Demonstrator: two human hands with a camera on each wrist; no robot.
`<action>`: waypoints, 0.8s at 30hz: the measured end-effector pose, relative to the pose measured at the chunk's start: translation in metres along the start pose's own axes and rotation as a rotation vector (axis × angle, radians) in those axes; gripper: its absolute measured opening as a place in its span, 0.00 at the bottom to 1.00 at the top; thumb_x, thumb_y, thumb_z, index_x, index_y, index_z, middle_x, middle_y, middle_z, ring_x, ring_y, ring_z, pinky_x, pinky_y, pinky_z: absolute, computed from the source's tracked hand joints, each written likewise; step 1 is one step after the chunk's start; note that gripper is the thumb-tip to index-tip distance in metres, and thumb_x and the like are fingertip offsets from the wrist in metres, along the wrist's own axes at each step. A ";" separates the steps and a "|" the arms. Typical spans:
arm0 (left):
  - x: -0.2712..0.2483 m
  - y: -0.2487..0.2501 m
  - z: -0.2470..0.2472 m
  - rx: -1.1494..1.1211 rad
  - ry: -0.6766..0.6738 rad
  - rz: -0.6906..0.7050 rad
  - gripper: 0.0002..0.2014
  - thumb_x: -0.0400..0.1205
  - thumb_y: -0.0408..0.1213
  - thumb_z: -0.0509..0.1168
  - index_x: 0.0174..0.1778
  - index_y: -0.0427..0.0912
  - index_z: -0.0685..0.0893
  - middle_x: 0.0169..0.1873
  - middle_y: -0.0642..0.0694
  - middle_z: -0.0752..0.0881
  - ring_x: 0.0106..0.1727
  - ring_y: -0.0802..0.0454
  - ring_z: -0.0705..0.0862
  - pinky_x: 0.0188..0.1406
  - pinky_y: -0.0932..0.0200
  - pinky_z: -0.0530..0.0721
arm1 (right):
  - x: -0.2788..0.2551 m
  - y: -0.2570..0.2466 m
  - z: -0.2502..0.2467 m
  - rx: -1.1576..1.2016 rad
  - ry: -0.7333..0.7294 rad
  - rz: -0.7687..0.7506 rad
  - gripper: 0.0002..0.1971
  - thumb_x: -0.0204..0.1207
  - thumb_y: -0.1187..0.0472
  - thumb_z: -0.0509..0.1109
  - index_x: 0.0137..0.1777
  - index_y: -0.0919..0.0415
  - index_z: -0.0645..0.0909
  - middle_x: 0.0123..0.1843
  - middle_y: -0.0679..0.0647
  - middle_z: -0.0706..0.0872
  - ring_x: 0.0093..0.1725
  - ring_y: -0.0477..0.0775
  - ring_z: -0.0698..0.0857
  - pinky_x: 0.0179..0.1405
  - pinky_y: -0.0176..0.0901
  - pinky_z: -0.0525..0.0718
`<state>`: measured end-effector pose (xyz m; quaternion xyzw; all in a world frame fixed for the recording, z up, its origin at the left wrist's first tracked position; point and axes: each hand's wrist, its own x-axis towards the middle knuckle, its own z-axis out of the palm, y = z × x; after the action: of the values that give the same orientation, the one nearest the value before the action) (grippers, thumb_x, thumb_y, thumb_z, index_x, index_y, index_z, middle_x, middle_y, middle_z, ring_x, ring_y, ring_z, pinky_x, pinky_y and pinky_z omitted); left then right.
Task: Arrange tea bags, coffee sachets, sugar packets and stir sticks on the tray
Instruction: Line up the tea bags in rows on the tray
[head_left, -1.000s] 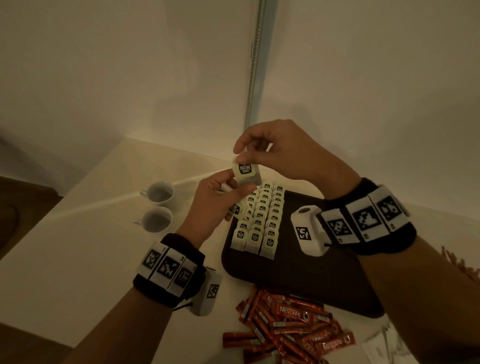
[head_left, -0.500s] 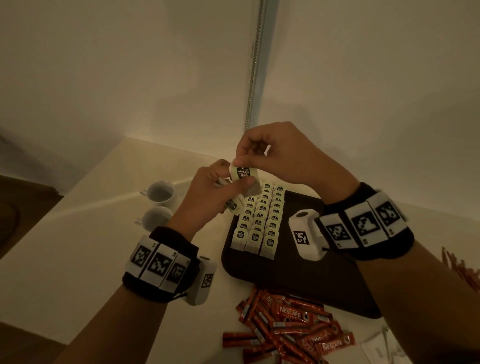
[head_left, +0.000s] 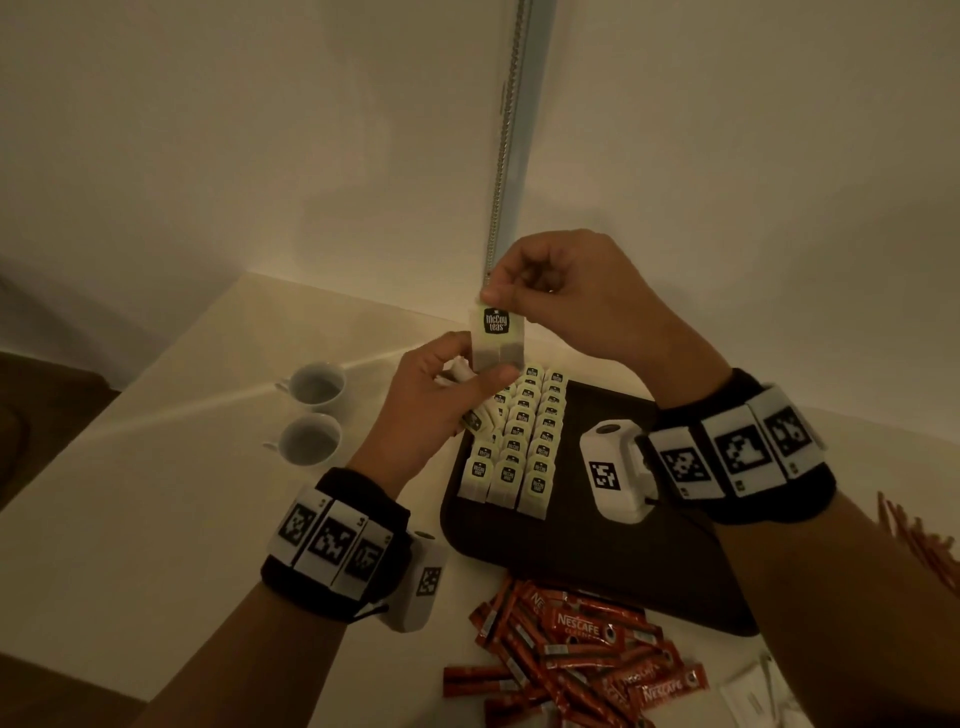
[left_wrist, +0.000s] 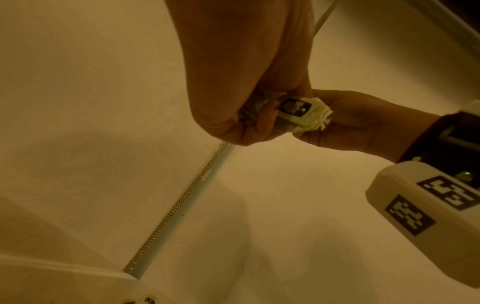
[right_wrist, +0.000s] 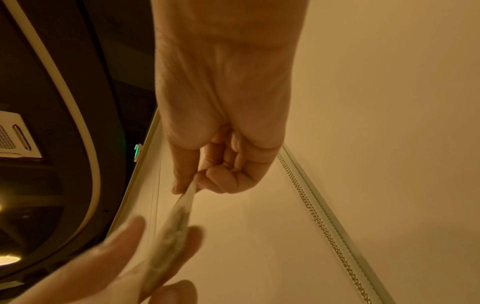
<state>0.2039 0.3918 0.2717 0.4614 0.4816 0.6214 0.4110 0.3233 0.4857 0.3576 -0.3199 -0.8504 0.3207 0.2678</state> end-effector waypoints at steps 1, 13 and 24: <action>0.000 -0.001 0.001 -0.025 -0.004 0.001 0.10 0.72 0.36 0.70 0.49 0.43 0.86 0.27 0.57 0.84 0.22 0.65 0.77 0.20 0.72 0.72 | 0.000 0.000 0.000 0.006 0.000 0.011 0.05 0.71 0.56 0.76 0.41 0.57 0.86 0.32 0.49 0.85 0.27 0.37 0.78 0.30 0.25 0.76; -0.004 -0.012 0.009 -0.199 -0.052 -0.117 0.08 0.76 0.36 0.65 0.49 0.40 0.84 0.22 0.56 0.83 0.20 0.64 0.77 0.17 0.71 0.70 | 0.003 -0.009 0.005 0.012 -0.025 -0.006 0.06 0.68 0.58 0.80 0.40 0.59 0.88 0.28 0.48 0.84 0.23 0.37 0.78 0.27 0.25 0.76; -0.020 -0.075 -0.062 -0.442 0.419 -0.600 0.21 0.83 0.56 0.59 0.46 0.39 0.83 0.34 0.47 0.86 0.29 0.55 0.85 0.16 0.72 0.76 | -0.042 0.085 0.059 -0.028 -0.270 0.264 0.04 0.74 0.60 0.74 0.44 0.61 0.85 0.37 0.43 0.84 0.32 0.36 0.81 0.34 0.22 0.79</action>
<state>0.1532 0.3735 0.1879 0.0656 0.5228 0.6429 0.5559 0.3433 0.4839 0.2483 -0.3867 -0.8335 0.3812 0.1023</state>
